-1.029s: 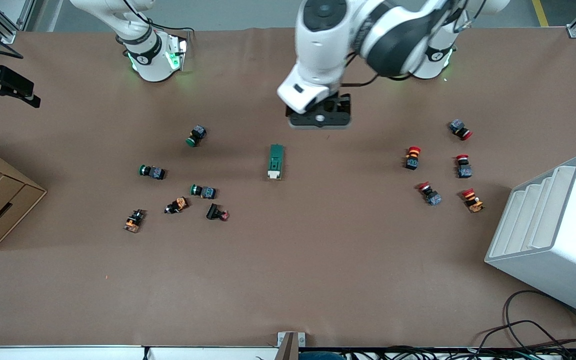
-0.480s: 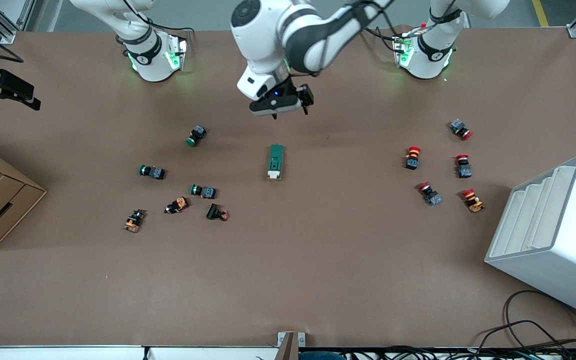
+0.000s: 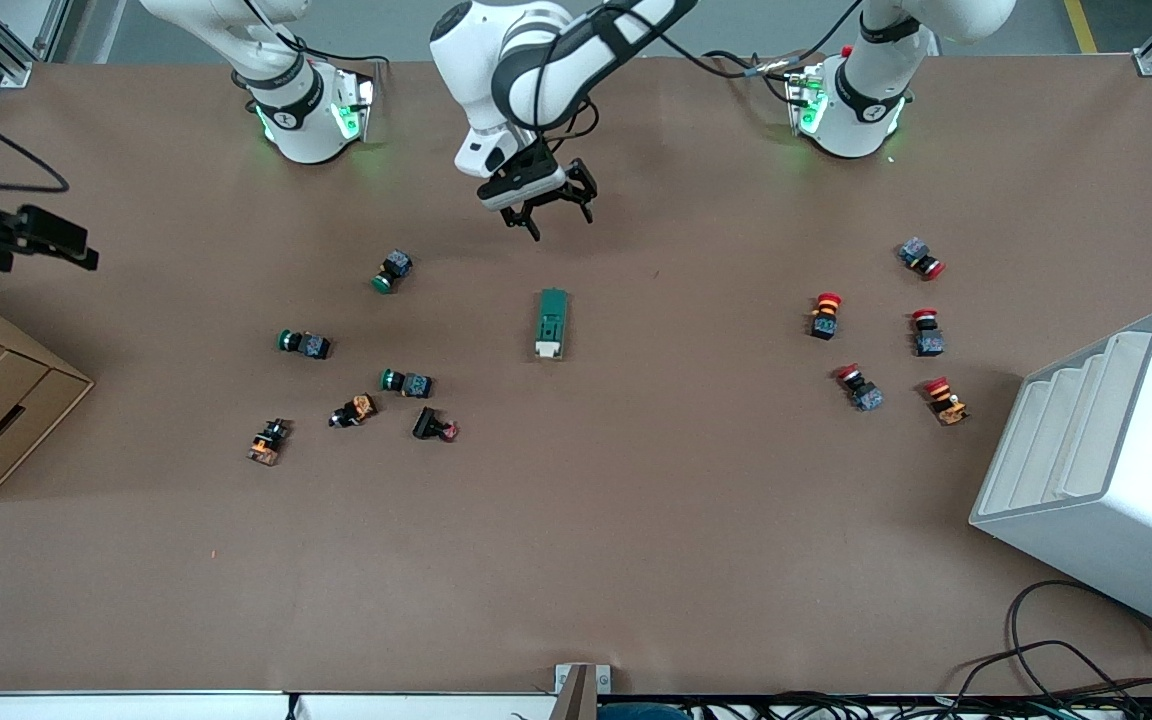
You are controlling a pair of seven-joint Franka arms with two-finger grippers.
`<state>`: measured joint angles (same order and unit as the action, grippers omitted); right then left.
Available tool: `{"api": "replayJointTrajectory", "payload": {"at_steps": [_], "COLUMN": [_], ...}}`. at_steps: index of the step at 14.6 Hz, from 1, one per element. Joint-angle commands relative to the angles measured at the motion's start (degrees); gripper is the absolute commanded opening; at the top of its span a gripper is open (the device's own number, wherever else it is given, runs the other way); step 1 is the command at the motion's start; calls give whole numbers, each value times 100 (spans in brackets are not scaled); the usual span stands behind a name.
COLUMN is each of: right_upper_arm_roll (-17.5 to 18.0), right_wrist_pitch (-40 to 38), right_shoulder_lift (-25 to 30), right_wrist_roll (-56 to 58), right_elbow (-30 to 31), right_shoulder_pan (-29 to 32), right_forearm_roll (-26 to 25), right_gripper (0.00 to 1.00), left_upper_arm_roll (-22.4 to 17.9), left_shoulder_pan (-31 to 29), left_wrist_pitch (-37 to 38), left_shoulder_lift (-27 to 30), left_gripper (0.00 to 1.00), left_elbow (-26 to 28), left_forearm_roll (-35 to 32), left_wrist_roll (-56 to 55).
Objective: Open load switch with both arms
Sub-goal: 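Lower the left gripper to the handle while the right gripper reaches in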
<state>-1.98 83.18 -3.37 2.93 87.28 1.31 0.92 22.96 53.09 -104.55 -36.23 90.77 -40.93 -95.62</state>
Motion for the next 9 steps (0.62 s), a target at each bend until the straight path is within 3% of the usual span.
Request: {"api": "replayJointTrajectory", "payload": {"at_steps": [1,3,6,9], "right_upper_arm_roll": [75,75,75,127], "right_wrist_pitch": [23,93,111,76], "right_shoulder_lift": [-303,-750,-771,-770], "right_wrist_roll": [76,76,-29,-940], "right_elbow": [-71,-80,-80,-54], "right_shoulder_pan": [133,203,133,72], "right_forearm_roll": [-100,-144,-171,-57], "right_gripper": [100,100,100,100], "left_upper_arm_roll": [-19,-19,-19,-37], "left_shoulder_pan": [158,290,299,281], "left_wrist_pitch": [-240,-285,-609,-890], "left_shoulder_lift": [-366,-621,-736,-832], "left_gripper": [99,99,99,98], "left_elbow": [-77,-59,133,380], "left_forearm_roll": [-843,-1555,-2119,-3014], "left_wrist_roll": [-692,-1639,-2365,-2837]}}
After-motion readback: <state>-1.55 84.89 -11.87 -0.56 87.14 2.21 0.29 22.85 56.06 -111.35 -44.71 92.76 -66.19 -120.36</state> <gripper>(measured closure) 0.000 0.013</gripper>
